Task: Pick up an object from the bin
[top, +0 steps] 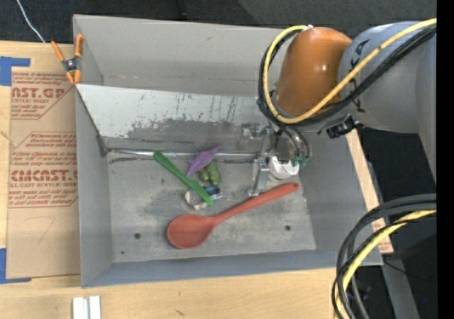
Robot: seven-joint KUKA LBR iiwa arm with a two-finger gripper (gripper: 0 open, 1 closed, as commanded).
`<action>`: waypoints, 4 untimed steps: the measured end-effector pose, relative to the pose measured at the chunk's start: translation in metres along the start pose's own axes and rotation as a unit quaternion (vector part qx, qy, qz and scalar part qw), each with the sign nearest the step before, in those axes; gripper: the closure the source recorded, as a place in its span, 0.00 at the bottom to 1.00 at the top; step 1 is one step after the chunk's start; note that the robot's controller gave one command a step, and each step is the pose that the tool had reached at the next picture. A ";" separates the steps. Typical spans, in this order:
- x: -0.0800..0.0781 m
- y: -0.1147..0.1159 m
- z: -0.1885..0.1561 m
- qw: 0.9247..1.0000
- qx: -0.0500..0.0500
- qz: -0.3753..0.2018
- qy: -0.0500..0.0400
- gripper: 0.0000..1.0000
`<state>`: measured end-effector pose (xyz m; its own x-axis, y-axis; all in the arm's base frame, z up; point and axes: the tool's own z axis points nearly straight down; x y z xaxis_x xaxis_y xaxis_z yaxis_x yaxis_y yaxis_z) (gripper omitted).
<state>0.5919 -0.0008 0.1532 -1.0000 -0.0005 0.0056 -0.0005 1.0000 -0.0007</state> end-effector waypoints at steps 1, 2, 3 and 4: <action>-0.002 0.000 -0.005 1.000 0.000 0.000 -0.004 0.00; 0.058 0.061 0.085 0.997 -0.001 -0.077 0.001 0.00; 0.016 -0.038 0.053 0.995 0.001 -0.100 -0.006 0.00; 0.058 0.063 0.085 0.997 -0.002 -0.078 0.001 0.00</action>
Offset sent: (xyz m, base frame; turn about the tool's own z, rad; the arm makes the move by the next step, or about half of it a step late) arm -0.0576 0.0592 -0.0832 -0.1521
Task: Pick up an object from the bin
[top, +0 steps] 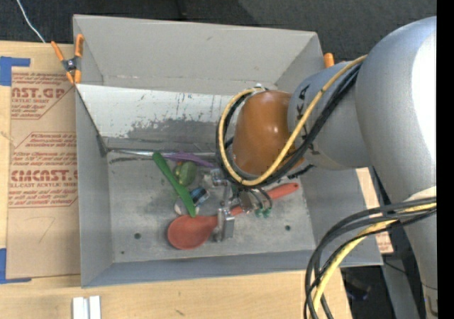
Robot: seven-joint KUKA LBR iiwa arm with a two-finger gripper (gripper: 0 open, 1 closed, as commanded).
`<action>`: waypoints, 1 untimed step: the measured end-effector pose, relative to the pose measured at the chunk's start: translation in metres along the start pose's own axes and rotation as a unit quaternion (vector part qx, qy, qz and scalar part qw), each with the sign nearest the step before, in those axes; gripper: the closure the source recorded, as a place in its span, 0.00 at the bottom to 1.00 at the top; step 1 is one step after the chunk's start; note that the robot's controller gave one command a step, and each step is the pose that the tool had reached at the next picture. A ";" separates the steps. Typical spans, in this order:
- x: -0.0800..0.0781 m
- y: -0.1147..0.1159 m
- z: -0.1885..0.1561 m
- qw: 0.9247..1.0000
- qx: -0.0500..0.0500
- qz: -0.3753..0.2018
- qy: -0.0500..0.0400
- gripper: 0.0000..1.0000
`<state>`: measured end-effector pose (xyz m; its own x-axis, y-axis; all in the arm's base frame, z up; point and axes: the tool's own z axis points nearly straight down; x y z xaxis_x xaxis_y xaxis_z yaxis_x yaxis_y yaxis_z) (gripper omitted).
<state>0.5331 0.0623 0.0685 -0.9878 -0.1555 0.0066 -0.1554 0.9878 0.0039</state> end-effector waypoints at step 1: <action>-0.019 -0.152 -0.003 0.998 0.005 -0.064 -0.008 0.00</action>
Offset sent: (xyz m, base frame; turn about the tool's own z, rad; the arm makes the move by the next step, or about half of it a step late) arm 0.0000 0.0000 0.0000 0.0000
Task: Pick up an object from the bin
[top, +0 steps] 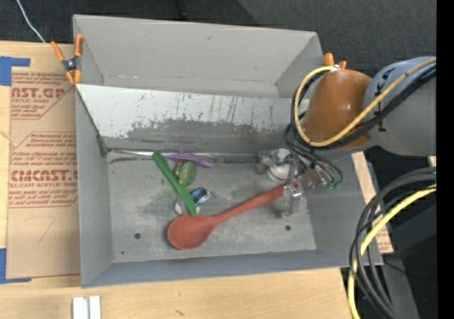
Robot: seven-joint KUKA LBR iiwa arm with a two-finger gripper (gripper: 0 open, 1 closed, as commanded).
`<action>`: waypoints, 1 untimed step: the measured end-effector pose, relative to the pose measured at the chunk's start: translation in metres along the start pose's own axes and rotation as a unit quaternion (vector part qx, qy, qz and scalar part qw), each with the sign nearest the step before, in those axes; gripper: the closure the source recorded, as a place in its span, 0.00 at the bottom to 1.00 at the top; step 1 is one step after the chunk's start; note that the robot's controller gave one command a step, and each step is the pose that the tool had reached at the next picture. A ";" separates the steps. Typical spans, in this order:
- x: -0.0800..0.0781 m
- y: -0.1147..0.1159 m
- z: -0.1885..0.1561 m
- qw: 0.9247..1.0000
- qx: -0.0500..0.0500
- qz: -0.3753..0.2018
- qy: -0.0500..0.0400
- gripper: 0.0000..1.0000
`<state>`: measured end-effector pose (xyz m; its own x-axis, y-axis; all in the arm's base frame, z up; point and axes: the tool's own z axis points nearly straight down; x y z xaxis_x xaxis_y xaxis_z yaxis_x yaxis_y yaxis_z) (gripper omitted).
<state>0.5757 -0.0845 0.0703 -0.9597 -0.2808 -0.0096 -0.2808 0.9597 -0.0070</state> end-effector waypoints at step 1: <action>-0.001 0.157 0.000 0.998 -0.007 0.062 0.007 1.00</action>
Offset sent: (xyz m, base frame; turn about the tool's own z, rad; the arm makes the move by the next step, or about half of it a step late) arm 0.0000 0.0000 0.0000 0.0000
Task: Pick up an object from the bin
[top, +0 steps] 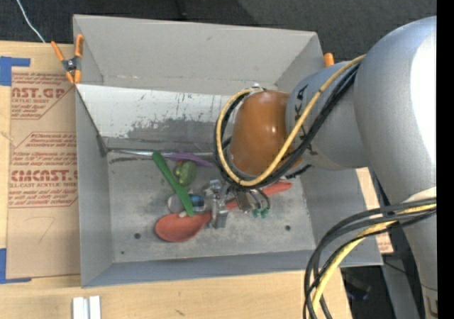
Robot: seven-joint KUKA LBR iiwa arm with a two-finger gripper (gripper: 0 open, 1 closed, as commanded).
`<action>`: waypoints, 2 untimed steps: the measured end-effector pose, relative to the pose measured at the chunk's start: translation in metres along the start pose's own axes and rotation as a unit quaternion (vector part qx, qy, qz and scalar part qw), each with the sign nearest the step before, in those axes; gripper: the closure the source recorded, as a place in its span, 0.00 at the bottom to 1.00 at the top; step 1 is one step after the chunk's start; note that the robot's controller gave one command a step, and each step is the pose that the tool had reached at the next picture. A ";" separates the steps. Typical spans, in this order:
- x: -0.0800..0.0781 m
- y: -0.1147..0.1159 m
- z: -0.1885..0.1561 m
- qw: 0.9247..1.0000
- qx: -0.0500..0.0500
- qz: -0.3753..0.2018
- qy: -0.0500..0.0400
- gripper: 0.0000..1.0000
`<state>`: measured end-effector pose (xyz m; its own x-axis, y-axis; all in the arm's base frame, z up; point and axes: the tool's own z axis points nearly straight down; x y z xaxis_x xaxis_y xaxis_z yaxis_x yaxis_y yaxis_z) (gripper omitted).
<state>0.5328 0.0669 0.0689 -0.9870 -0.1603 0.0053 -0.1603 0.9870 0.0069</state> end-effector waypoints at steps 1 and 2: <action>0.000 -0.002 0.000 1.000 0.000 0.001 0.000 1.00; 0.001 -0.003 -0.002 1.000 0.000 0.002 0.002 1.00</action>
Offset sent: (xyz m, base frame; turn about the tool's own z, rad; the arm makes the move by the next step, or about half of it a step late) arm -0.0001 0.0001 0.0608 0.0000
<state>0.5323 0.0643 0.0714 -0.9875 -0.1573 0.0086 -0.1572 0.9875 0.0059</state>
